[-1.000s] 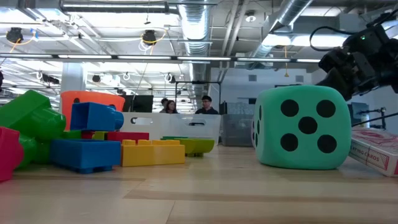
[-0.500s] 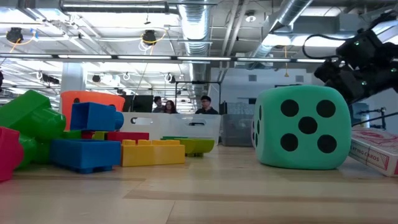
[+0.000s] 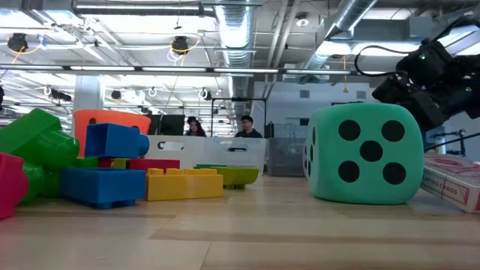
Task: Pick & Place Toys
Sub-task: Put the purple dice into the left transparent bin
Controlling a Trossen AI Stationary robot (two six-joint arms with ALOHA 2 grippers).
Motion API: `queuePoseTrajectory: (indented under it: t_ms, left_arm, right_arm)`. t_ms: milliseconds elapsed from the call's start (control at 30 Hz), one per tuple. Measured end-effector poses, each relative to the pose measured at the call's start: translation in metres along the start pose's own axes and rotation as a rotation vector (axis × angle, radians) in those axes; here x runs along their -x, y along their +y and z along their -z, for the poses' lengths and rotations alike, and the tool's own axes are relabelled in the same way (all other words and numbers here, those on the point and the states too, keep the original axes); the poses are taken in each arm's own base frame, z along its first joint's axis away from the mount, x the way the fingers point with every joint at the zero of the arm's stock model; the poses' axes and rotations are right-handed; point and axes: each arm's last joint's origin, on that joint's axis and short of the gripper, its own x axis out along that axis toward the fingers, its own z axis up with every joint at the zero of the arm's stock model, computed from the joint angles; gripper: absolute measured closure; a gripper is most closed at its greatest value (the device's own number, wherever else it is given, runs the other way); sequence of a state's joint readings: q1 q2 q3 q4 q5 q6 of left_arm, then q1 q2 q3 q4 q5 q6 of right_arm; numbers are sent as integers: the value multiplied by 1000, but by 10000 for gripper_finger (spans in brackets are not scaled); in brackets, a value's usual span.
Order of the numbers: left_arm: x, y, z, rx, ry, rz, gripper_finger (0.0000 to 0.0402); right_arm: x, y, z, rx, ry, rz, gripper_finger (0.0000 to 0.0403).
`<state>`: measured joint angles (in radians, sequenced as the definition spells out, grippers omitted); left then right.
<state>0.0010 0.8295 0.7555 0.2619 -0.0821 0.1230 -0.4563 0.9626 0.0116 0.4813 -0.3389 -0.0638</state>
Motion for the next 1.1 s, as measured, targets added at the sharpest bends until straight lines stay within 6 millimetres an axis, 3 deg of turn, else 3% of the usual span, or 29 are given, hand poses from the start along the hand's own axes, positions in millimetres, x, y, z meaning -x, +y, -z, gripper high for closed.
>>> queuePoseTrajectory:
  t_ms: [233, 767, 1100]
  left_arm:
    - [0, 0, 0, 0, 0, 0, 402]
    - [0, 0, 0, 0, 0, 0, 402]
    - [0, 0, 0, 0, 0, 0, 402]
  right_arm:
    - [-8, 3, -1, 37, 21, -36, 62]
    - [-27, -5, -29, 2, 12, -5, 62]
    - [-38, 2, -16, -67, 115, -51, 62]
